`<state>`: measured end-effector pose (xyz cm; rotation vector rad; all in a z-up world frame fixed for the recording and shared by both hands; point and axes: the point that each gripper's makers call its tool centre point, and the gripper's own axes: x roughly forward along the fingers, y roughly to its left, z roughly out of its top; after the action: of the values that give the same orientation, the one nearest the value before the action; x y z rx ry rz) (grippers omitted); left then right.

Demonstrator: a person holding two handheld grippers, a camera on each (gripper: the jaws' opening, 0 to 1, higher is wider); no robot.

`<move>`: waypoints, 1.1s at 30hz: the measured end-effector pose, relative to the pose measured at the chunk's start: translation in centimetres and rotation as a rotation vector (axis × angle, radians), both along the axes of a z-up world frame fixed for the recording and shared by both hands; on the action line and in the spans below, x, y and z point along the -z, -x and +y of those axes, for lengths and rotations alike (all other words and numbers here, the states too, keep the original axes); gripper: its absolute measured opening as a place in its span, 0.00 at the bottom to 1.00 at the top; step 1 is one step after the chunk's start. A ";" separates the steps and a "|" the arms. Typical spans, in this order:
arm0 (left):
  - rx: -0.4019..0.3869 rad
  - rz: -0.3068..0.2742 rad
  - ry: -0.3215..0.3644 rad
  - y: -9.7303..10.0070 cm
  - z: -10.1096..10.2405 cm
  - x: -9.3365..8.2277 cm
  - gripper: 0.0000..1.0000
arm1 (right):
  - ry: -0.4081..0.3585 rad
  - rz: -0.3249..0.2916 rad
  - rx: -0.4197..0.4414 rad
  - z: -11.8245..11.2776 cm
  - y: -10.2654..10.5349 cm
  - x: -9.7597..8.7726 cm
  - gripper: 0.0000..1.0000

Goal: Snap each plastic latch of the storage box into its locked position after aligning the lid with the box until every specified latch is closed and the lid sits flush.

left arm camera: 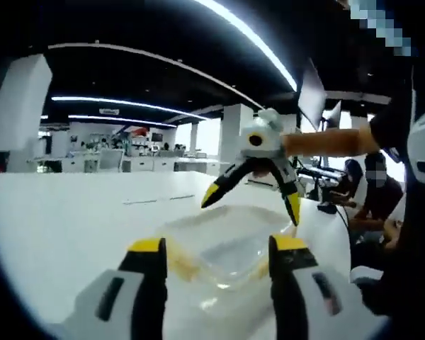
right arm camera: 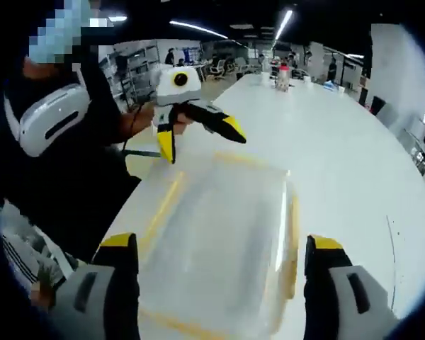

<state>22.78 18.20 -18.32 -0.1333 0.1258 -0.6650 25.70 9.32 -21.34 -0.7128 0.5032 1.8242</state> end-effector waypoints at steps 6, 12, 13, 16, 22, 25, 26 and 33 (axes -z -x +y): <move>-0.009 0.047 0.038 -0.6 0.8 0.5 0.55 | -0.138 -0.150 0.101 -0.3 0.4 -0.9 0.98; -0.013 0.091 0.056 -1.0 0.7 1.0 0.53 | -0.237 -0.254 0.249 -1.1 0.5 -1.8 0.98; -0.011 0.096 0.058 -1.1 0.7 1.1 0.53 | -0.257 -0.266 0.290 -1.3 0.7 -1.7 0.98; -0.005 0.171 0.086 -1.1 0.3 1.9 0.51 | -0.254 -0.325 0.332 -2.1 1.4 -0.5 0.99; -0.022 0.168 0.073 -1.3 0.3 1.7 0.51 | -0.338 -0.349 0.515 -3.2 1.5 0.7 0.95; -0.019 0.174 0.055 -1.3 0.1 1.8 0.50 | -0.371 -0.323 0.598 -3.7 1.2 1.2 0.93; -0.015 0.180 0.057 -1.2 0.0 1.8 0.48 | -0.386 -0.299 0.641 -3.9 1.1 1.2 0.92; -0.034 0.226 0.065 -1.3 -0.3 2.7 0.49 | -0.465 -0.269 0.744 -3.6 1.2 1.0 0.91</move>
<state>24.05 17.95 -20.99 -0.2726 0.3188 -0.6187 24.49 5.75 -22.33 -0.3631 0.1175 1.0625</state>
